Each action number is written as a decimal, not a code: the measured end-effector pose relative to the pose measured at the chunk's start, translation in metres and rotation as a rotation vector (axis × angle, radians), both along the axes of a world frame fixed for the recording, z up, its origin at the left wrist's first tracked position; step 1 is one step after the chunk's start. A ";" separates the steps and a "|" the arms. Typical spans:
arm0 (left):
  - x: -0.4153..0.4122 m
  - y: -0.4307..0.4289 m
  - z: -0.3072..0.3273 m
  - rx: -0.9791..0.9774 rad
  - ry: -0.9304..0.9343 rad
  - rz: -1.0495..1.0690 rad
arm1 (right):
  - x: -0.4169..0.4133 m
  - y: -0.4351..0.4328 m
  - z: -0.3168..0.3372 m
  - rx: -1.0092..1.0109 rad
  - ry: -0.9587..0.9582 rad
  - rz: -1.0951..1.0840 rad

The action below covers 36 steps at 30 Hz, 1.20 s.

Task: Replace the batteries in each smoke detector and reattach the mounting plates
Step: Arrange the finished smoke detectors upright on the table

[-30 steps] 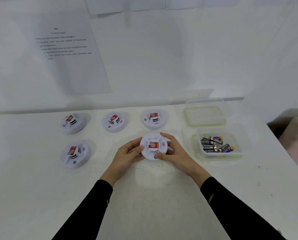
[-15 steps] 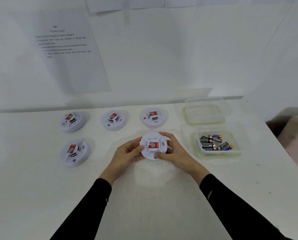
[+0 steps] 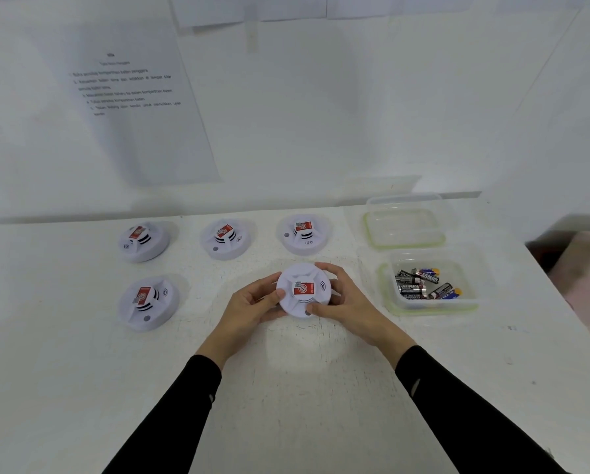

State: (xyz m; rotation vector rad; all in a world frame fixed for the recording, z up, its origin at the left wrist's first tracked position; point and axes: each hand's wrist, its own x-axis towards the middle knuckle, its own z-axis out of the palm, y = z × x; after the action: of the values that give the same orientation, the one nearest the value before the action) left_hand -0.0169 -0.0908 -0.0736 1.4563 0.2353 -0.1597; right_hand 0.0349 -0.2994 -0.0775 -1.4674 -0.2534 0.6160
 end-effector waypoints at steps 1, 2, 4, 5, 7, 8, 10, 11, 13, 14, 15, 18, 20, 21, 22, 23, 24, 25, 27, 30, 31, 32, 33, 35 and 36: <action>0.000 0.000 0.000 -0.002 -0.001 -0.002 | 0.000 0.000 0.000 -0.001 -0.001 0.004; 0.000 0.000 0.000 -0.002 -0.002 -0.003 | 0.000 0.000 0.000 -0.001 -0.003 0.007; 0.001 0.000 -0.001 0.007 -0.004 0.000 | 0.000 -0.001 0.000 0.000 -0.005 0.010; 0.001 0.000 -0.001 0.014 -0.005 0.003 | 0.000 -0.001 0.000 -0.001 -0.007 0.011; 0.001 0.000 -0.002 0.026 -0.003 0.006 | 0.000 -0.001 0.000 -0.003 -0.010 0.011; 0.001 0.000 -0.002 0.024 -0.003 0.007 | 0.000 -0.001 0.000 0.000 -0.008 0.010; 0.001 0.000 -0.003 0.020 -0.001 0.007 | 0.001 -0.001 0.000 0.005 -0.003 0.007; 0.001 0.000 -0.003 0.022 0.001 0.009 | 0.001 -0.001 0.000 0.004 -0.004 0.007; 0.002 0.001 -0.003 0.031 0.003 0.010 | 0.001 -0.001 0.000 -0.004 -0.010 0.007; 0.002 0.001 -0.004 0.036 0.003 0.010 | 0.001 -0.001 0.000 -0.009 -0.009 0.009; 0.002 0.001 -0.004 0.039 0.005 0.011 | 0.001 -0.001 0.001 -0.011 -0.002 0.011; 0.002 0.001 -0.004 0.030 0.001 0.016 | 0.002 -0.003 0.007 0.048 0.074 -0.004; 0.001 0.002 -0.005 0.026 -0.005 0.015 | 0.004 -0.004 0.006 0.113 0.141 -0.030; 0.001 0.002 -0.005 0.024 -0.005 0.014 | 0.005 -0.004 0.005 0.125 0.156 -0.042; 0.001 0.002 -0.005 0.021 -0.005 0.013 | 0.005 -0.005 0.003 0.125 0.160 -0.050; 0.002 0.002 -0.005 0.018 -0.004 0.013 | 0.005 -0.005 0.002 0.122 0.155 -0.052; 0.002 0.002 -0.005 0.017 -0.003 0.011 | 0.005 -0.005 0.002 0.117 0.149 -0.052; 0.002 0.003 -0.005 0.019 -0.003 0.009 | 0.005 -0.004 0.001 0.112 0.143 -0.051; 0.002 0.003 -0.004 0.017 -0.007 0.004 | 0.005 -0.004 0.002 0.108 0.136 -0.053; 0.002 0.002 -0.003 -0.002 -0.006 0.003 | 0.005 -0.004 0.002 0.113 0.136 -0.056; 0.002 0.002 -0.002 -0.008 -0.004 0.001 | 0.006 -0.004 0.001 0.114 0.139 -0.057; 0.002 0.003 -0.002 -0.012 -0.003 -0.003 | 0.006 -0.004 0.001 0.117 0.145 -0.059; 0.002 0.003 -0.002 -0.016 -0.001 -0.008 | 0.006 -0.004 0.001 0.121 0.153 -0.063; 0.002 0.003 -0.001 -0.028 0.001 -0.018 | 0.006 -0.004 0.001 0.129 0.166 -0.069; 0.002 0.003 -0.001 -0.031 0.003 -0.021 | 0.006 -0.004 0.001 0.131 0.169 -0.069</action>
State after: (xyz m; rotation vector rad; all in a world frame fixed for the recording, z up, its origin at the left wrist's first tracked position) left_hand -0.0145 -0.0877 -0.0749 1.4278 0.2188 -0.1815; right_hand 0.0407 -0.3032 -0.0769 -1.2851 -0.1087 0.6508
